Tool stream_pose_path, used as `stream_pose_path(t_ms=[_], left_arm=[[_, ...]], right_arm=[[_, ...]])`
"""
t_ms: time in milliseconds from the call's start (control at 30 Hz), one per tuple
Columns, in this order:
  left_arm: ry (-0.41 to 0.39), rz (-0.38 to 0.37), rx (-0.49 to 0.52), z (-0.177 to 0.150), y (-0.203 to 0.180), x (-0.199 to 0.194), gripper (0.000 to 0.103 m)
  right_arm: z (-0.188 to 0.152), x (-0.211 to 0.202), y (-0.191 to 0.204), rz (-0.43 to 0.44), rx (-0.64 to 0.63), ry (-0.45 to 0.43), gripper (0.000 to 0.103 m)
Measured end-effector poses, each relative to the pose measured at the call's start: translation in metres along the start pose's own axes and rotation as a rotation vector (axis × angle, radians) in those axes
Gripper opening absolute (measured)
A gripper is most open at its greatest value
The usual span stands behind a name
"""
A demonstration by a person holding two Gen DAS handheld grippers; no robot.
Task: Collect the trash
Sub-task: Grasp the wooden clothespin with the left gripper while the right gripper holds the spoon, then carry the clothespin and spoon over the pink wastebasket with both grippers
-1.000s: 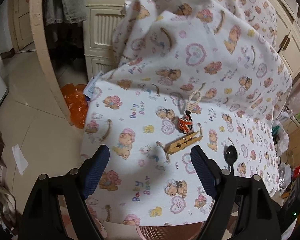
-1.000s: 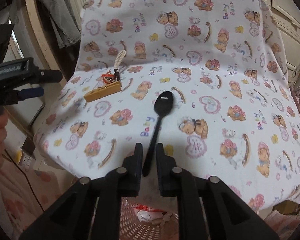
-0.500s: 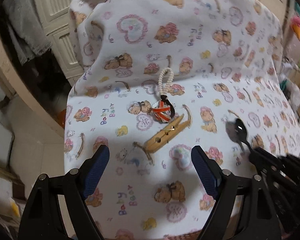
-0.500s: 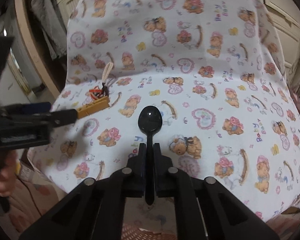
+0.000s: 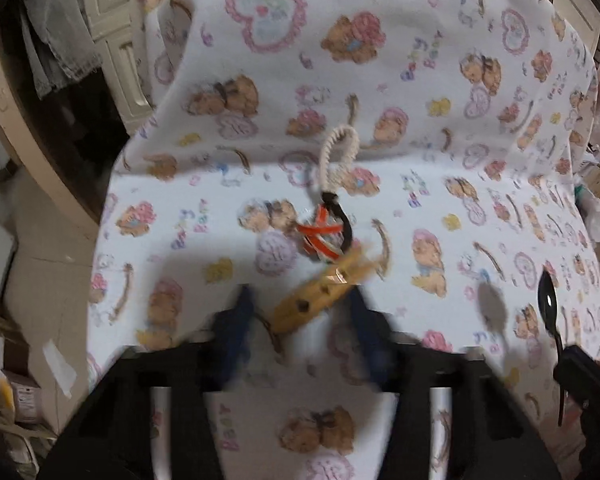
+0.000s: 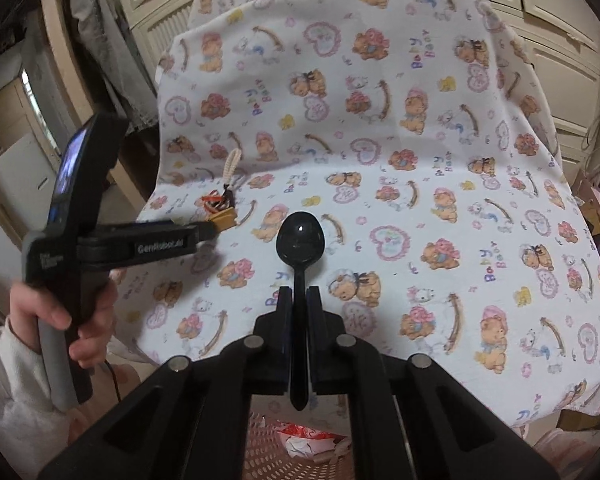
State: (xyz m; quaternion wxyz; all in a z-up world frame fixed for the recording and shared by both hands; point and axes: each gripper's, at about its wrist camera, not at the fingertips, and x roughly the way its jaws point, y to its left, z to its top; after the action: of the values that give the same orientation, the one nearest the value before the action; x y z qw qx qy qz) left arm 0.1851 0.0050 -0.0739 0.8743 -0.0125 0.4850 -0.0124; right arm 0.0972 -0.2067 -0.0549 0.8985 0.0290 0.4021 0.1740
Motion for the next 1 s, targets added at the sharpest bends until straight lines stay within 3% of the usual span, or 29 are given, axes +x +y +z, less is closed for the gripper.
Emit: stream_pose_path(t_ms=[67,200,333,567,667,767,833,867,1000], left_arm=[[0.036,0.023,0.018,-0.003,-0.003,-0.004,0.025],[0.089,-0.119,-0.013,-0.014,-0.003,-0.020,0.025],[0.110,-0.103,0.015,-0.029,-0.008,-0.024,0.024],[0.130,-0.197,0.101,-0.048,-0.032,-0.032,0.034],[0.081,-0.125,0.141,-0.049,-0.038,-0.035,0.034],[0.053,-0.124,0.089,-0.049,-0.035,-0.028,0.033],[0.017,-0.086,0.123,-0.053,-0.043,-0.028,0.015],[0.005,-0.053,0.145,-0.055,-0.048,-0.027,0.013],[-0.043,-0.102,0.110,-0.059,-0.040,-0.047,0.013]], right_arm=[[0.001,0.000,-0.005,-0.003,0.020,0.000,0.006],[0.002,-0.001,-0.010,-0.009,0.040,-0.002,0.006],[0.002,-0.004,-0.009,-0.006,0.039,-0.007,0.006],[-0.002,-0.007,-0.009,-0.019,0.033,-0.002,0.006],[-0.003,-0.009,-0.010,-0.016,0.035,-0.004,0.006],[-0.004,-0.009,-0.009,-0.018,0.035,-0.005,0.006],[-0.005,-0.009,-0.007,-0.021,0.030,-0.001,0.006],[-0.006,-0.009,-0.006,-0.021,0.025,-0.001,0.006],[-0.003,-0.012,-0.003,-0.014,0.025,-0.012,0.006]])
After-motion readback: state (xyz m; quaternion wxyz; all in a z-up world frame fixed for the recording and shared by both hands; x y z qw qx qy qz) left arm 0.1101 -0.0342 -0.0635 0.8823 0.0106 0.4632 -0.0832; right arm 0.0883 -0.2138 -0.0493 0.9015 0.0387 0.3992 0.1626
